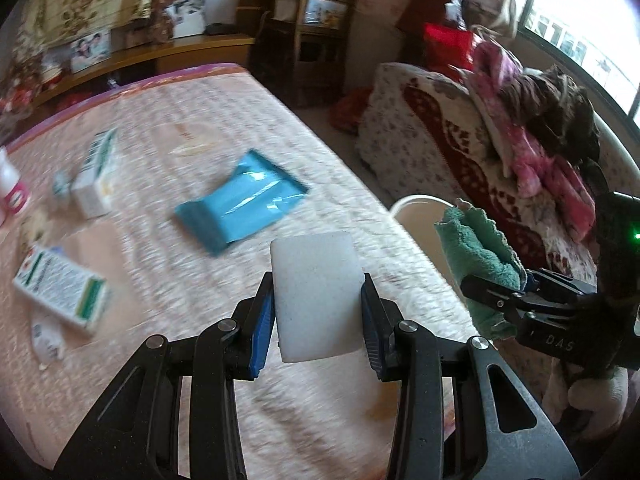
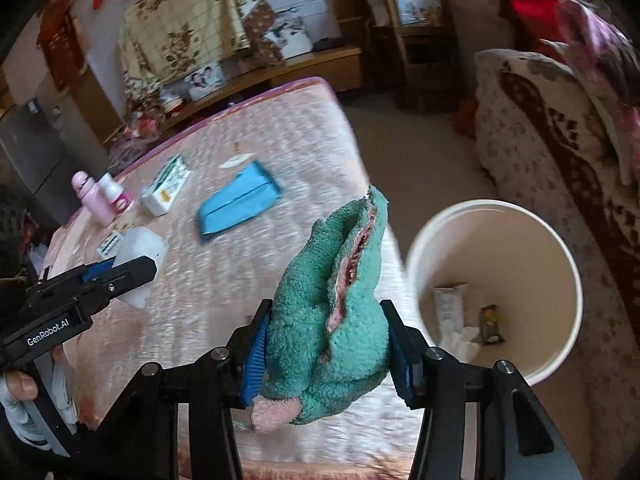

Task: Collect trash
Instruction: 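Carry foam block and green towel over the white bucket and open both tools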

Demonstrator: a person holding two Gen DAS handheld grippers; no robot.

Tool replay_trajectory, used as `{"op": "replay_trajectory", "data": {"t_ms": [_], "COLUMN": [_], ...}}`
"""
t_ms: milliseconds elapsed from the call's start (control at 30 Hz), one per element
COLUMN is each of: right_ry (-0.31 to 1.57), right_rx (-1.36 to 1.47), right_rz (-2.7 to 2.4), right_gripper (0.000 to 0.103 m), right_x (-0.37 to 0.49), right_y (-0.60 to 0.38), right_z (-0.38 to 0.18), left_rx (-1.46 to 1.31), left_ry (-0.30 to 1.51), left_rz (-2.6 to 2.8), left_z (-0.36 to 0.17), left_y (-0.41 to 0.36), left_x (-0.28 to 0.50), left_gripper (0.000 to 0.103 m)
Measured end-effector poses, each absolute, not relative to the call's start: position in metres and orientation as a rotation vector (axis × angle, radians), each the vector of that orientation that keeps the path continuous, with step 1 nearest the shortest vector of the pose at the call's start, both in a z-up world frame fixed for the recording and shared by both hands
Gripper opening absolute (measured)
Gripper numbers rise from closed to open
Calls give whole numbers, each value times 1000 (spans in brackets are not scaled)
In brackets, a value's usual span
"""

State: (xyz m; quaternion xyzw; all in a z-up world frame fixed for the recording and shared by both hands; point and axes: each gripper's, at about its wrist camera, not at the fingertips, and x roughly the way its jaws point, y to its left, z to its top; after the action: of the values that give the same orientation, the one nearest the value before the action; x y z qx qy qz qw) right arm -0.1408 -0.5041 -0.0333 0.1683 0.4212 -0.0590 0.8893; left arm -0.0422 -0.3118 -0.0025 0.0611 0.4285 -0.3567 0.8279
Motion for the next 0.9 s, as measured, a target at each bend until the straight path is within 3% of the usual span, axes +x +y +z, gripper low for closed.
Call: {"op": "replay_trajectory", "data": {"t_ms": [900], "right_ry": [931], "right_rx": [473], "right_rz": [-356], "right_gripper": [50], "right_x": [-172], "right_y": [-625], "right_z": [-83], "left_rx": [186], "left_ry": [982], "left_rz": [-946], "left_z": [-33], "left_y": [-468], "left_x": [-50], "left_gripper": [37]}}
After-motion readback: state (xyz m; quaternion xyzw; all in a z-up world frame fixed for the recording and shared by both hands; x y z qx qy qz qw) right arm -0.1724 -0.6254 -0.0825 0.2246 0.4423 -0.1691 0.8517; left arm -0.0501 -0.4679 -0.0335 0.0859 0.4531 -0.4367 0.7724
